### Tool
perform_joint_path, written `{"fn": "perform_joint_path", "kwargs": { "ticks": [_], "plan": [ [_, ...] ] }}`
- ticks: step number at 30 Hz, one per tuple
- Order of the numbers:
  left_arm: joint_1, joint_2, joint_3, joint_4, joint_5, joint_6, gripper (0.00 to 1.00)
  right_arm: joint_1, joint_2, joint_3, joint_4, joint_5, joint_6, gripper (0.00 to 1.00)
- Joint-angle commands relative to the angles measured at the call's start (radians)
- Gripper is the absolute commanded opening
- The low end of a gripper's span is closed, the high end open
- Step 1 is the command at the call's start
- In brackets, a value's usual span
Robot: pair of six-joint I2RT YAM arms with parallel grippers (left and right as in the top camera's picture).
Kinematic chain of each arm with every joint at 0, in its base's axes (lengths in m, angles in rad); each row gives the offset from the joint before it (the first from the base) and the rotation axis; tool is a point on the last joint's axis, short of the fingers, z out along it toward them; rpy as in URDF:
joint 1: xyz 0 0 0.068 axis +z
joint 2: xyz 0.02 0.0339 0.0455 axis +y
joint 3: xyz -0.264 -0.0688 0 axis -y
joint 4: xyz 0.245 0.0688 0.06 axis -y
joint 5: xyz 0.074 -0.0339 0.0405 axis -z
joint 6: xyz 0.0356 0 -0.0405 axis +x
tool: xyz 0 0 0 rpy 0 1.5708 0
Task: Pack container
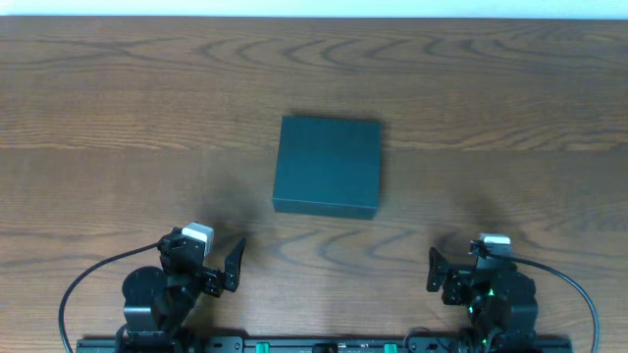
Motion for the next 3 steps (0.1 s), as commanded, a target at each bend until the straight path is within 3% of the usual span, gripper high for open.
{"fn": "perform_joint_path", "kwargs": {
  "ticks": [1,3],
  "plan": [
    [0.002,-0.007,-0.017,0.002,0.014,-0.008,0.95,0.001,-0.005,-0.007,-0.001,0.0,0.004,0.99],
    [0.002,-0.007,-0.017,0.002,0.014,-0.008,0.96,0.001,-0.005,-0.007,-0.001,0.0,0.004,0.99]
  ]
}}
